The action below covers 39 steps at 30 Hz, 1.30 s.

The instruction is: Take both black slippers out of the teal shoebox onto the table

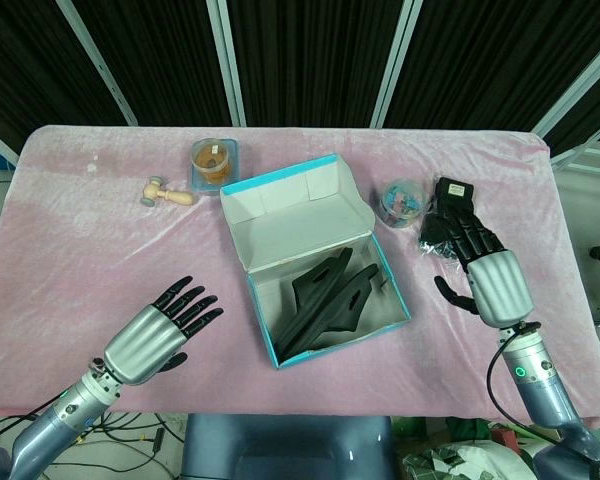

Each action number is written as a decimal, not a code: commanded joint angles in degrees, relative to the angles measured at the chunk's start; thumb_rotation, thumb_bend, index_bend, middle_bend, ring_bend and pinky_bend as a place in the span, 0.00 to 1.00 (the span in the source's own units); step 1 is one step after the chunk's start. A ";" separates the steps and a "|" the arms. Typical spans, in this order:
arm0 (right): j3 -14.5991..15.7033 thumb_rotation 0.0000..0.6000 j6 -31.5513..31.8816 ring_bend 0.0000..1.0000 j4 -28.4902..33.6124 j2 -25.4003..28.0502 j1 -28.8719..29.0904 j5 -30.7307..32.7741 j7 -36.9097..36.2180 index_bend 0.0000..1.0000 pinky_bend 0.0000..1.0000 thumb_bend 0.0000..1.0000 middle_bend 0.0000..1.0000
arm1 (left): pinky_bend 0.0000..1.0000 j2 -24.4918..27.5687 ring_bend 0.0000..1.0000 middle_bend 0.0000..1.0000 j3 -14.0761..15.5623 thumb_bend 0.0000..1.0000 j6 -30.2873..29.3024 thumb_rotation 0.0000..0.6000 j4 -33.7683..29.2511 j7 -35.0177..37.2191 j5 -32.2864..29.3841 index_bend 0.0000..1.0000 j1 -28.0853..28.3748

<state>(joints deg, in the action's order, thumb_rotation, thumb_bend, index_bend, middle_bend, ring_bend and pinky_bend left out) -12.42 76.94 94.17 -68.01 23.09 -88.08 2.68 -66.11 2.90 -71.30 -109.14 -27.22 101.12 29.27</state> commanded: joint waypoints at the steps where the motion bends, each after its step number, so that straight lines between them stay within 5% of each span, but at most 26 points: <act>1: -0.07 1.00 -0.12 0.00 -0.04 0.12 0.11 0.47 0.11 0.00 0.23 0.25 0.00 | 0.09 -0.51 0.11 0.17 -0.70 0.10 0.95 1.00 -0.15 -0.33 -0.84 0.18 0.42; 11: 1.39 1.00 0.89 0.00 -0.54 0.60 -1.17 0.83 -0.93 0.00 0.23 0.25 0.01 | 0.09 -2.13 0.11 0.18 -3.02 0.10 4.13 1.00 0.07 0.36 -4.57 0.18 1.61; 20: 3.78 1.00 4.89 0.00 -0.09 0.92 -4.70 -0.21 -1.65 0.00 0.23 0.25 0.00 | 0.10 -7.68 0.11 0.19 -10.00 0.10 9.59 1.00 1.82 -1.36 -13.73 0.21 6.57; 29: 5.32 1.00 8.28 0.00 -0.82 1.58 -8.41 0.24 -3.30 0.00 0.23 0.25 0.00 | 0.10 -20.98 0.11 0.19 -18.06 0.10 16.41 1.00 9.74 -12.93 -29.73 0.21 16.80; 39: 5.20 1.00 7.64 0.00 -3.10 1.65 -9.51 2.38 -5.36 0.00 0.23 0.25 0.00 | 0.11 -35.61 0.11 0.19 -21.14 0.10 16.64 1.00 22.63 -19.60 -40.36 0.21 25.26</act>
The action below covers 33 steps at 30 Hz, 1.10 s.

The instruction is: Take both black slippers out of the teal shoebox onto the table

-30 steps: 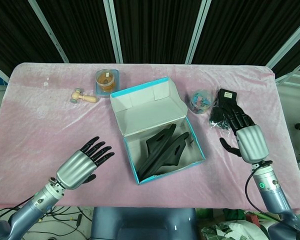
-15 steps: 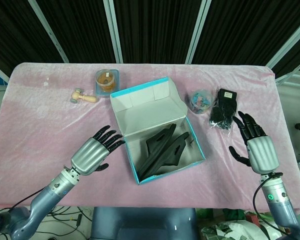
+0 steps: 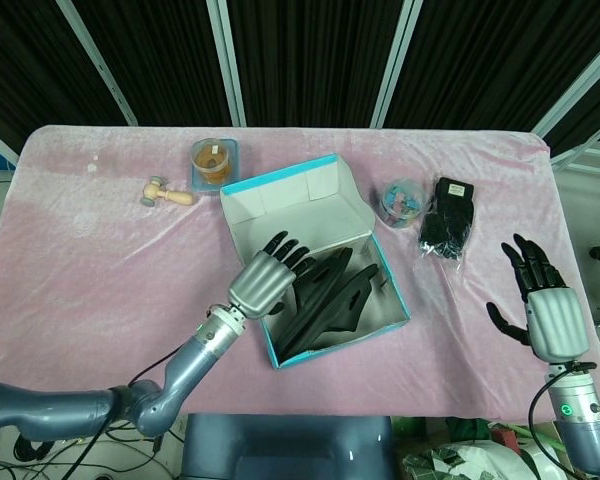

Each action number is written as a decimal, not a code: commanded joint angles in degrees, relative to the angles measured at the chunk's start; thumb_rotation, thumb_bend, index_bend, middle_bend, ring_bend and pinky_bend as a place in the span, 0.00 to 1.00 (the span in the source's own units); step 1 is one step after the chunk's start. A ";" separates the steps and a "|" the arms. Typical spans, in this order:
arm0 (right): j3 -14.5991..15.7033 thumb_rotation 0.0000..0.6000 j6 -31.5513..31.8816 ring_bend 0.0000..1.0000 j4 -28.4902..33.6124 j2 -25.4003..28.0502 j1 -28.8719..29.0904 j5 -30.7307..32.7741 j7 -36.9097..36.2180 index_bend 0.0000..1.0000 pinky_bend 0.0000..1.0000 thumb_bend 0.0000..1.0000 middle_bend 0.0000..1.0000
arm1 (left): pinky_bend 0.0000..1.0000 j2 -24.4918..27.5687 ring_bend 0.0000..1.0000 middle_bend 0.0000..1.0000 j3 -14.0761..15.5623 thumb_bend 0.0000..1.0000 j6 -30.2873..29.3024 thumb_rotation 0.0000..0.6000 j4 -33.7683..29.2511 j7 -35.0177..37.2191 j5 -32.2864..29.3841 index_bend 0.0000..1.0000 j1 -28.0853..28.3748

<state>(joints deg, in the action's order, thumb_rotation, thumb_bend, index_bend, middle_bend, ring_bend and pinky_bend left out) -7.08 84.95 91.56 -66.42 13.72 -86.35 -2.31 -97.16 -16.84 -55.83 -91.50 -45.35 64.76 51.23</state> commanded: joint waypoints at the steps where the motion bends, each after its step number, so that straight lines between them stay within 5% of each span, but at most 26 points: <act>1: -0.19 1.00 -0.47 0.00 -0.60 0.09 -0.14 0.71 -0.54 0.00 0.23 0.25 0.00 | 0.11 -5.72 0.11 0.19 -1.65 0.10 1.28 1.00 6.52 -1.44 -4.69 0.21 4.00; 10: -0.35 1.00 -1.10 0.00 -1.05 0.20 -0.47 1.38 -1.02 0.00 0.23 0.25 0.00 | 0.13 -13.97 0.12 0.20 -2.80 0.11 1.27 1.00 17.16 1.74 -7.32 0.22 8.44; 19: -0.31 1.00 -1.59 0.00 -0.56 0.49 -0.76 1.61 -0.85 0.00 0.23 0.25 0.00 | 0.21 -23.37 0.21 0.29 -1.52 0.28 -1.66 1.00 32.56 11.60 1.54 0.29 12.16; 26: -0.32 1.00 -1.96 0.00 -0.58 0.48 -0.88 1.78 -1.20 0.00 0.23 0.25 0.00 | 0.32 -25.98 0.39 0.50 0.61 0.46 -6.16 1.00 39.74 19.75 8.43 0.44 12.02; 33: -0.36 1.00 -2.57 0.00 -0.17 0.44 -0.57 1.55 -0.86 0.00 0.23 0.25 0.00 | 0.36 -24.55 0.44 0.56 2.05 0.55 -9.71 1.00 41.89 26.77 12.57 0.49 10.08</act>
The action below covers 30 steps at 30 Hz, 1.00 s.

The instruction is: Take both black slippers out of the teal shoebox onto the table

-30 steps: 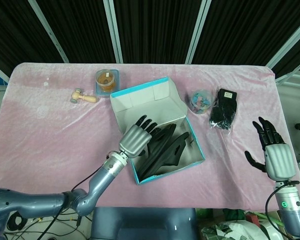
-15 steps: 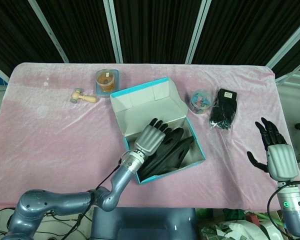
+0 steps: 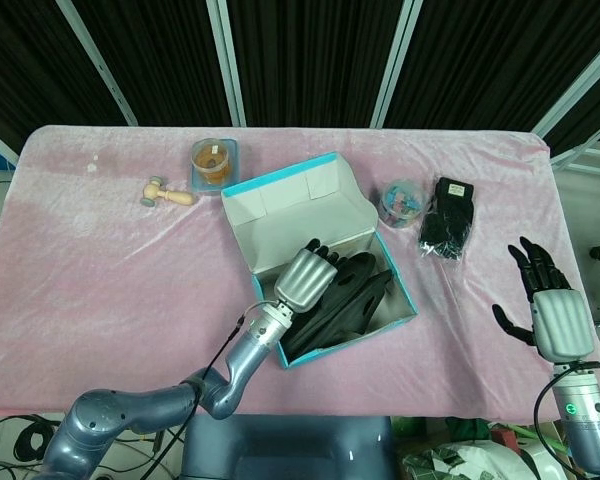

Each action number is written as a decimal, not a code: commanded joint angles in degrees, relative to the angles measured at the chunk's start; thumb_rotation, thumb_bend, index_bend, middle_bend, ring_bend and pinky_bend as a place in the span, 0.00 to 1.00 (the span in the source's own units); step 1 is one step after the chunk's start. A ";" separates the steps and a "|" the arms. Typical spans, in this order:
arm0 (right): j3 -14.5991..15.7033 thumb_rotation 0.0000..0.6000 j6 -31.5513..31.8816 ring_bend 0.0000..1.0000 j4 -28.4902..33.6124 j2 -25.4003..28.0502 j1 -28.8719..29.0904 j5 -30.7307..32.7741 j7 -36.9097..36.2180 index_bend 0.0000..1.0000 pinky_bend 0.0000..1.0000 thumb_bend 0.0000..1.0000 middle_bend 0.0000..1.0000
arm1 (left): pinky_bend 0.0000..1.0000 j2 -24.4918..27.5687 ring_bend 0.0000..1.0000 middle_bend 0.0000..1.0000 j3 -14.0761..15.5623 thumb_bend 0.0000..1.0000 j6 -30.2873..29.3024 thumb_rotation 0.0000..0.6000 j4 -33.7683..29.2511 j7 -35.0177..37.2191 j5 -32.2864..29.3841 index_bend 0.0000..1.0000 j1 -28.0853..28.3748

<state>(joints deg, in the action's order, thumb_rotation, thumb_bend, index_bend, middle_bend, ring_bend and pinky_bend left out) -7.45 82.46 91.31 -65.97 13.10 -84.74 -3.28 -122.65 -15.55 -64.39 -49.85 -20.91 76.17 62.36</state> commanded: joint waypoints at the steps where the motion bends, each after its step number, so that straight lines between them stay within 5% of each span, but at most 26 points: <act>1: 0.00 1.00 -0.15 0.00 0.18 -0.03 0.09 -0.09 0.24 0.00 0.23 0.25 0.00 | 0.36 1.61 0.44 0.56 0.94 0.56 -1.23 1.00 -0.24 3.05 1.47 0.49 -1.40; 11: -0.20 1.00 -0.40 0.00 1.26 0.16 0.28 -0.19 1.27 0.00 0.23 0.25 0.00 | 0.35 10.84 0.44 0.55 2.71 0.55 -7.17 1.00 -10.22 9.92 5.87 0.48 -6.78; 21: -0.34 1.00 -1.18 0.00 2.18 0.62 0.63 -0.06 1.86 0.00 0.23 0.25 0.00 | 0.34 21.89 0.44 0.54 3.97 0.51 -14.65 1.00 -27.99 14.66 10.11 0.47 -13.26; 30: -1.03 1.00 -0.81 0.00 1.41 0.99 0.94 -0.39 0.45 0.00 0.23 0.25 0.00 | 0.30 35.27 0.44 0.53 5.82 0.50 -20.90 1.00 -45.14 6.76 11.50 0.45 -21.12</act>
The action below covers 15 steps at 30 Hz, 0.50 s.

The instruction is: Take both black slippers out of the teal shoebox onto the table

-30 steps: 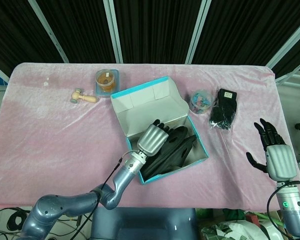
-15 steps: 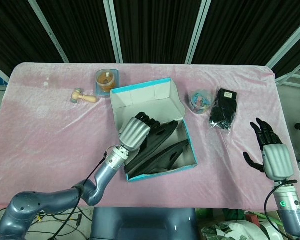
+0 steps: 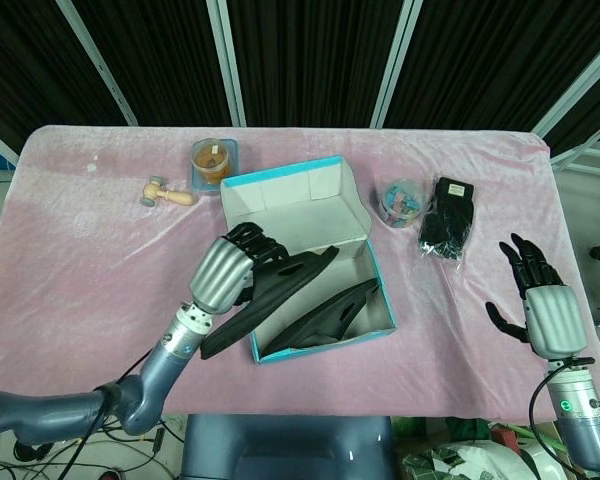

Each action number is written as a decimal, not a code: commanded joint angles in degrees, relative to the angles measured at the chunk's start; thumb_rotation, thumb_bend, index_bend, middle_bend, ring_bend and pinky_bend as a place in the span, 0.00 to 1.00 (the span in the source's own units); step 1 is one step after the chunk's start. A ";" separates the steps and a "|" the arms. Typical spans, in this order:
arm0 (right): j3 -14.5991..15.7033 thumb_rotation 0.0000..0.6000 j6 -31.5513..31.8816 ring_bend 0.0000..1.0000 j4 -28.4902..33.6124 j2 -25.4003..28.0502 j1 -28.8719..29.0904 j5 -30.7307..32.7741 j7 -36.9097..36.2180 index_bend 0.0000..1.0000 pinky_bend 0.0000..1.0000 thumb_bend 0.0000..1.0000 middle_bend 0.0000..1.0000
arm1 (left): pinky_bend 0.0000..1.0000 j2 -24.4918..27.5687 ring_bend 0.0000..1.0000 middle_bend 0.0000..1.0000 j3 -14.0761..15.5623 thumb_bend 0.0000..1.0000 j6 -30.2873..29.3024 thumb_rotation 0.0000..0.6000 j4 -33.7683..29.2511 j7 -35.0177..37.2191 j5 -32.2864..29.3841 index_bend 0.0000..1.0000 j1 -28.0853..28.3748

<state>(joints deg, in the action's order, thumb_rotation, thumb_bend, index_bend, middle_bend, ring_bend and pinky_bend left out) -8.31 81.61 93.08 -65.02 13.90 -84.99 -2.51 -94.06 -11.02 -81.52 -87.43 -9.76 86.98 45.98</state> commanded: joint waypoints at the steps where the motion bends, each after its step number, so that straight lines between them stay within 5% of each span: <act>1: -0.24 1.00 0.02 0.00 -0.60 0.06 0.24 -0.23 -0.52 0.00 0.23 0.25 0.00 | 0.30 8.36 0.44 0.53 1.79 0.50 -4.75 1.00 -9.34 -5.39 0.58 0.45 -6.14; 7: -0.54 1.00 -0.30 0.00 -1.55 0.21 1.10 -1.31 -1.91 0.00 0.23 0.25 0.00 | 0.27 16.79 0.43 0.52 5.36 0.49 -6.77 1.00 -13.99 -10.23 -3.15 0.44 -13.43; 9: -0.21 1.00 -0.98 0.00 -1.33 -0.05 2.27 -3.50 -3.76 0.00 0.23 0.25 0.00 | 0.26 19.40 0.42 0.52 8.29 0.48 -3.28 1.00 -12.43 -13.15 -8.67 0.43 -15.99; 15: 0.35 1.00 -2.52 0.00 -0.95 -0.14 4.62 -7.03 -4.97 0.00 0.23 0.25 0.00 | 0.22 20.05 0.39 0.49 9.25 0.46 3.03 1.00 -11.07 -17.30 -16.32 0.40 -17.00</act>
<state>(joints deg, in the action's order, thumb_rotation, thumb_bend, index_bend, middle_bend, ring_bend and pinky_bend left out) -8.18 79.67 91.91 -65.12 17.81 -91.25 -7.31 -74.65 -2.83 -81.08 -99.31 -24.68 73.51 29.96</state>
